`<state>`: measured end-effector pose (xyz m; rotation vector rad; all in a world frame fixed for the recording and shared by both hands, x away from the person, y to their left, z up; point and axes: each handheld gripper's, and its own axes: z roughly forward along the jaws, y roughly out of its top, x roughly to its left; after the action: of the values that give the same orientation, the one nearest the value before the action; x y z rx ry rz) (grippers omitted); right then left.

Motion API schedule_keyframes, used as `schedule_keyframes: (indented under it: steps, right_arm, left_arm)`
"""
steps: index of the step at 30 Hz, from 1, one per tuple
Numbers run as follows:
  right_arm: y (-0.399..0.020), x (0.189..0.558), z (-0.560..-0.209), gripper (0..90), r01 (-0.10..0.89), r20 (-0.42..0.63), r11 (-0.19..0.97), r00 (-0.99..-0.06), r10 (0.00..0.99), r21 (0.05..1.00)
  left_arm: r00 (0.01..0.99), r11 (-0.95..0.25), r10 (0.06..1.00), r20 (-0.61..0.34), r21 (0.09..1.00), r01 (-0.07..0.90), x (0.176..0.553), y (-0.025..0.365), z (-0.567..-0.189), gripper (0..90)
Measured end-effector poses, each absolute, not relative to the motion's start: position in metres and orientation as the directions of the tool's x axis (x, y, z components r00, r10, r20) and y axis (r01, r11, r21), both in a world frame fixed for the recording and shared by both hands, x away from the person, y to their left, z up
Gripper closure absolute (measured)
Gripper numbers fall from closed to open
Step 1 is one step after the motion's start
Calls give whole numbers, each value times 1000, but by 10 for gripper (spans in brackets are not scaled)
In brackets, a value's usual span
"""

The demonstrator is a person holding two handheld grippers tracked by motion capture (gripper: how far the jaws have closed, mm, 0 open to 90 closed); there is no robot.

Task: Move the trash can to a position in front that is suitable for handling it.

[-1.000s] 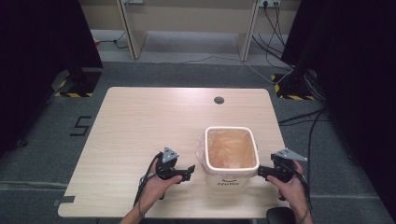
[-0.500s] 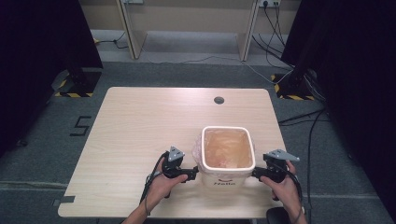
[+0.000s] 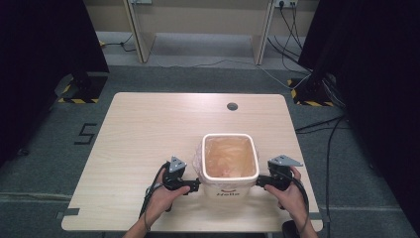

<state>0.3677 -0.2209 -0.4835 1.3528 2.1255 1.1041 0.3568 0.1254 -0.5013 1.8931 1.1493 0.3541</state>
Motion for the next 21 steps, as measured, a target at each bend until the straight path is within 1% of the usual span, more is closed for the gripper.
schedule_keyframes:
  steps: [3,7,14,21]
  right_arm:
    - [-212,371,-481,256,575,65,249,-470,880,780]
    - [-200,379,-479,260,568,44,276,-484,874,775]
    - [-181,396,-480,261,587,85,256,-490,868,768]
    - [-167,406,-480,263,587,87,263,-499,862,766]
  left_arm:
    - [521,-189,833,-184,791,582,358,131,-501,168]
    - [503,-177,844,-185,790,587,362,140,-501,171]
    - [462,-151,867,-187,785,601,375,159,-499,172]
    - [434,-132,881,-189,782,609,382,171,-498,177]
